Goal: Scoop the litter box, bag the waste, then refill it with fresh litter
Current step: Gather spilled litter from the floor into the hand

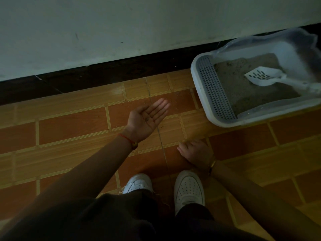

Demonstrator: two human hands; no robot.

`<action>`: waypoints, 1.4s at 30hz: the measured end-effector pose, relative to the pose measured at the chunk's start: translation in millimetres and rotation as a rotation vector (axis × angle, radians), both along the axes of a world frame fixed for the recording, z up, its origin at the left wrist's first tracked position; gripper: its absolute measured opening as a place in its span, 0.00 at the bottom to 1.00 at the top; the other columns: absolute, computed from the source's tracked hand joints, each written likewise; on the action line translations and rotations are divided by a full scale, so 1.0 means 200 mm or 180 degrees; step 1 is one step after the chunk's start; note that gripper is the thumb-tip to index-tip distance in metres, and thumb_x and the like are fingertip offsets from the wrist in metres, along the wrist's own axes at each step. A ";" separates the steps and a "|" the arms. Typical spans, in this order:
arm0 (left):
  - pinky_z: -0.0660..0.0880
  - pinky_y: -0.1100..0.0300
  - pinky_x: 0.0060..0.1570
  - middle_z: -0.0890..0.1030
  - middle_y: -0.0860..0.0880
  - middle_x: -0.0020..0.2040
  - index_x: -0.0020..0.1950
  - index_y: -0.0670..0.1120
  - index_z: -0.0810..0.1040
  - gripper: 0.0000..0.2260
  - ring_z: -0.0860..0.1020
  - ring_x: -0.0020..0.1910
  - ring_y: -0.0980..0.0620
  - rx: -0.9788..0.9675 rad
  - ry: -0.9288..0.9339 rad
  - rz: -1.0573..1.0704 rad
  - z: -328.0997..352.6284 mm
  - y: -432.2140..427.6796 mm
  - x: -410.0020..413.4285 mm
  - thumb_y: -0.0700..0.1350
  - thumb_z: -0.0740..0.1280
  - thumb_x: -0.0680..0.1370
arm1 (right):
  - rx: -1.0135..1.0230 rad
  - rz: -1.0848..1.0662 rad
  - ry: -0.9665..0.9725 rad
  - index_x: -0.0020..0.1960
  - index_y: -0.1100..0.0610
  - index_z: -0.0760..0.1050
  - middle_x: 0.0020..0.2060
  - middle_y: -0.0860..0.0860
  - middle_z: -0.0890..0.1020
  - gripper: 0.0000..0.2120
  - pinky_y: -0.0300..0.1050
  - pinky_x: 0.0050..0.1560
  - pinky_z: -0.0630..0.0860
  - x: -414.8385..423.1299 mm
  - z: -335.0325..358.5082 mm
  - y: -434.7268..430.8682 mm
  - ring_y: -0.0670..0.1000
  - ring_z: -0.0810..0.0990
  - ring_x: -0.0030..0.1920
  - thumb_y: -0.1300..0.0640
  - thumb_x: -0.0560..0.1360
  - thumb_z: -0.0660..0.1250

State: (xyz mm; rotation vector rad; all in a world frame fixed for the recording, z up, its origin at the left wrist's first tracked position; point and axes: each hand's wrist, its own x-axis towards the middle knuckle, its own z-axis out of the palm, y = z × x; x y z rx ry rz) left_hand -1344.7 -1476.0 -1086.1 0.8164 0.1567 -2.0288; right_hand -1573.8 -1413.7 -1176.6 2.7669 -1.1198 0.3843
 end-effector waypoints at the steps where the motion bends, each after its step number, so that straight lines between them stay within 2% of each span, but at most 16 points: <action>1: 0.71 0.50 0.67 0.78 0.37 0.64 0.61 0.33 0.78 0.22 0.78 0.64 0.41 0.0006 -0.0019 0.0006 0.00 0.01 0.00 0.45 0.50 0.84 | 0.0050 -0.0204 -0.0196 0.39 0.56 0.76 0.25 0.49 0.72 0.12 0.40 0.27 0.70 0.03 0.05 -0.03 0.48 0.70 0.24 0.53 0.77 0.60; 3: 0.71 0.50 0.67 0.78 0.36 0.64 0.64 0.34 0.76 0.21 0.78 0.64 0.41 0.0012 -0.0042 0.0019 -0.02 0.02 0.01 0.45 0.50 0.84 | 0.0171 -0.0527 -0.0664 0.41 0.58 0.77 0.26 0.49 0.73 0.13 0.42 0.26 0.69 0.13 0.20 -0.09 0.47 0.70 0.25 0.53 0.78 0.60; 6: 0.72 0.51 0.66 0.78 0.37 0.65 0.66 0.34 0.74 0.22 0.78 0.65 0.42 0.0029 -0.0101 -0.0010 -0.03 0.04 0.02 0.46 0.49 0.84 | 0.0195 -0.0435 -0.1256 0.43 0.59 0.78 0.28 0.50 0.75 0.12 0.40 0.26 0.68 0.32 0.39 -0.19 0.47 0.70 0.26 0.54 0.78 0.61; 10: 0.68 0.53 0.70 0.78 0.38 0.65 0.66 0.35 0.74 0.23 0.77 0.66 0.43 0.0049 -0.0037 -0.0008 -0.03 0.04 0.05 0.47 0.48 0.84 | 0.0540 -0.0293 -0.1246 0.49 0.57 0.78 0.32 0.49 0.77 0.12 0.39 0.27 0.68 0.49 0.46 -0.25 0.46 0.72 0.29 0.50 0.79 0.60; 14: 0.75 0.52 0.64 0.79 0.38 0.64 0.63 0.35 0.78 0.22 0.80 0.62 0.43 -0.0073 -0.0184 0.0244 -0.02 0.03 0.14 0.46 0.49 0.84 | 0.0897 -0.0564 -0.1538 0.51 0.58 0.76 0.28 0.46 0.73 0.13 0.39 0.22 0.67 0.45 0.44 -0.33 0.45 0.69 0.24 0.52 0.81 0.57; 18: 0.71 0.50 0.67 0.78 0.38 0.65 0.66 0.36 0.74 0.21 0.77 0.66 0.42 -0.0095 -0.0155 0.0829 -0.01 -0.03 0.29 0.44 0.49 0.84 | 0.1345 -0.0956 -0.0762 0.51 0.56 0.71 0.27 0.46 0.72 0.16 0.40 0.22 0.70 0.36 0.34 -0.42 0.46 0.71 0.23 0.46 0.81 0.51; 22: 0.69 0.49 0.69 0.78 0.37 0.66 0.66 0.35 0.75 0.21 0.75 0.67 0.41 -0.0070 -0.0031 0.1122 -0.02 -0.04 0.38 0.44 0.50 0.83 | 0.2226 -0.0620 -0.0234 0.62 0.61 0.67 0.29 0.43 0.65 0.22 0.34 0.23 0.64 0.42 0.27 -0.45 0.40 0.64 0.26 0.44 0.79 0.54; 23: 0.69 0.49 0.69 0.78 0.37 0.66 0.66 0.35 0.75 0.21 0.75 0.67 0.41 -0.0058 -0.0057 0.1133 -0.02 -0.04 0.39 0.44 0.50 0.83 | 0.2194 -0.0530 0.0025 0.64 0.62 0.66 0.29 0.43 0.65 0.25 0.34 0.22 0.63 0.44 0.26 -0.45 0.39 0.63 0.26 0.43 0.79 0.53; 25: 0.70 0.49 0.68 0.78 0.37 0.65 0.65 0.35 0.75 0.21 0.76 0.66 0.41 -0.0032 -0.0100 0.1127 -0.02 -0.02 0.39 0.44 0.49 0.83 | 0.1630 -0.0337 0.0617 0.65 0.59 0.65 0.30 0.45 0.69 0.24 0.32 0.26 0.65 0.47 0.24 -0.46 0.43 0.70 0.27 0.41 0.80 0.50; 27: 0.71 0.49 0.67 0.78 0.37 0.65 0.66 0.35 0.75 0.21 0.76 0.66 0.41 -0.0013 -0.0132 0.1086 -0.03 0.00 0.38 0.44 0.49 0.83 | 0.1232 -0.0087 0.0909 0.65 0.57 0.67 0.31 0.48 0.76 0.23 0.40 0.31 0.73 0.51 0.21 -0.48 0.48 0.77 0.30 0.40 0.81 0.50; 31: 0.70 0.50 0.69 0.78 0.38 0.65 0.66 0.35 0.75 0.21 0.77 0.66 0.41 0.0036 -0.0172 0.1014 -0.06 0.03 0.38 0.44 0.50 0.83 | 0.0577 0.0250 0.1168 0.56 0.54 0.77 0.28 0.49 0.81 0.18 0.41 0.35 0.73 0.60 0.11 -0.48 0.50 0.80 0.29 0.42 0.74 0.66; 34: 0.69 0.50 0.69 0.78 0.38 0.66 0.65 0.34 0.76 0.21 0.77 0.65 0.41 0.0066 -0.0184 0.1019 -0.08 0.04 0.40 0.44 0.50 0.83 | 0.0622 0.0384 0.1280 0.64 0.56 0.71 0.35 0.51 0.82 0.18 0.45 0.42 0.73 0.62 0.08 -0.46 0.52 0.81 0.35 0.52 0.77 0.65; 36: 0.69 0.50 0.69 0.78 0.38 0.66 0.65 0.34 0.76 0.23 0.77 0.66 0.41 0.0081 -0.0152 0.1042 -0.09 0.04 0.42 0.45 0.49 0.84 | 0.0758 0.0478 0.1402 0.69 0.59 0.63 0.41 0.53 0.82 0.20 0.48 0.48 0.72 0.63 0.07 -0.47 0.54 0.81 0.41 0.59 0.79 0.60; 37: 0.69 0.50 0.69 0.77 0.38 0.66 0.66 0.34 0.76 0.23 0.77 0.66 0.42 0.0088 -0.0153 0.1046 -0.10 0.04 0.42 0.45 0.48 0.84 | 0.0728 0.0462 0.1450 0.70 0.59 0.62 0.41 0.53 0.82 0.20 0.48 0.48 0.72 0.64 0.07 -0.48 0.54 0.81 0.42 0.60 0.79 0.59; 40: 0.70 0.50 0.69 0.77 0.38 0.66 0.67 0.35 0.74 0.22 0.76 0.66 0.42 0.0127 -0.0196 0.1047 -0.11 0.03 0.42 0.45 0.48 0.84 | 0.0565 0.0158 0.1510 0.61 0.55 0.74 0.33 0.49 0.82 0.16 0.42 0.39 0.73 0.66 0.10 -0.49 0.49 0.81 0.33 0.53 0.75 0.68; 42: 0.70 0.50 0.69 0.78 0.38 0.66 0.65 0.34 0.75 0.22 0.77 0.66 0.42 0.0144 -0.0199 0.1042 -0.11 0.03 0.42 0.45 0.49 0.84 | 0.0568 0.0047 0.1429 0.58 0.56 0.77 0.31 0.48 0.82 0.15 0.41 0.36 0.74 0.66 0.10 -0.49 0.48 0.81 0.31 0.54 0.73 0.69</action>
